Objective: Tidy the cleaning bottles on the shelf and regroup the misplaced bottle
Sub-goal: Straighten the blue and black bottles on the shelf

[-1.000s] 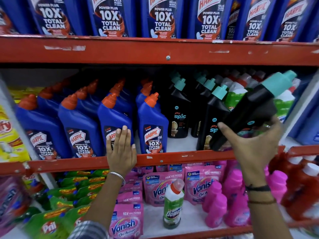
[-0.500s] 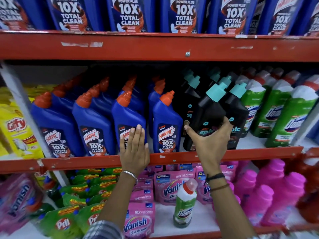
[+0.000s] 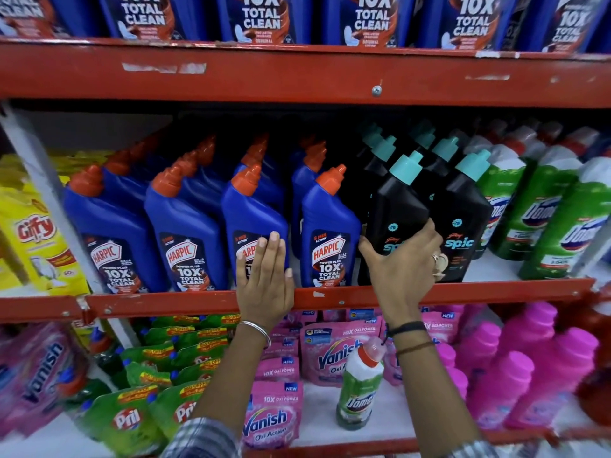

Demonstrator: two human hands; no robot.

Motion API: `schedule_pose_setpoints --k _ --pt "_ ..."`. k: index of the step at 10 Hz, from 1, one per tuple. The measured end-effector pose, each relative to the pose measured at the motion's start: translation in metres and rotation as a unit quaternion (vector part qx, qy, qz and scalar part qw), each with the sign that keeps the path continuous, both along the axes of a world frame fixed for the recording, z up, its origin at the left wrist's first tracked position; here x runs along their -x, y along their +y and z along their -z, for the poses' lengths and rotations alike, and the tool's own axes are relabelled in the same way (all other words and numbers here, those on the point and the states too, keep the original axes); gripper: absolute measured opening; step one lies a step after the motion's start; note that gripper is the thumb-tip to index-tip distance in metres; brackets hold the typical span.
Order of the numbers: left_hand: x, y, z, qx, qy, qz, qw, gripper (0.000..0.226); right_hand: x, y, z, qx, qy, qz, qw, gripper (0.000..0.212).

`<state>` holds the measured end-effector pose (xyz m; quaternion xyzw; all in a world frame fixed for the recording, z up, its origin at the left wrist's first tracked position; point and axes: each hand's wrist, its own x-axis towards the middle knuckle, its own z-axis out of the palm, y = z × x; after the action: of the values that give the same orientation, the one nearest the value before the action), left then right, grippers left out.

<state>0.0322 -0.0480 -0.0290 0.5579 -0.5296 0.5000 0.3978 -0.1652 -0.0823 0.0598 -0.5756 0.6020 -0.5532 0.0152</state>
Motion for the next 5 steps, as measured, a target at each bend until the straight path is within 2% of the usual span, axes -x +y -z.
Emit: schedule_pose_setpoints --k 1,5 --pt "0.0 0.0 0.0 -0.001 -0.001 -0.001 1.0 0.065 -0.003 0.0 0.0 0.006 0.005 -0.013 1.0 0.109" --pt "0.0 -0.001 0.0 0.0 -0.001 -0.004 1.0 0.064 -0.005 -0.003 0.016 0.027 -0.066 -0.079 0.994 0.107"
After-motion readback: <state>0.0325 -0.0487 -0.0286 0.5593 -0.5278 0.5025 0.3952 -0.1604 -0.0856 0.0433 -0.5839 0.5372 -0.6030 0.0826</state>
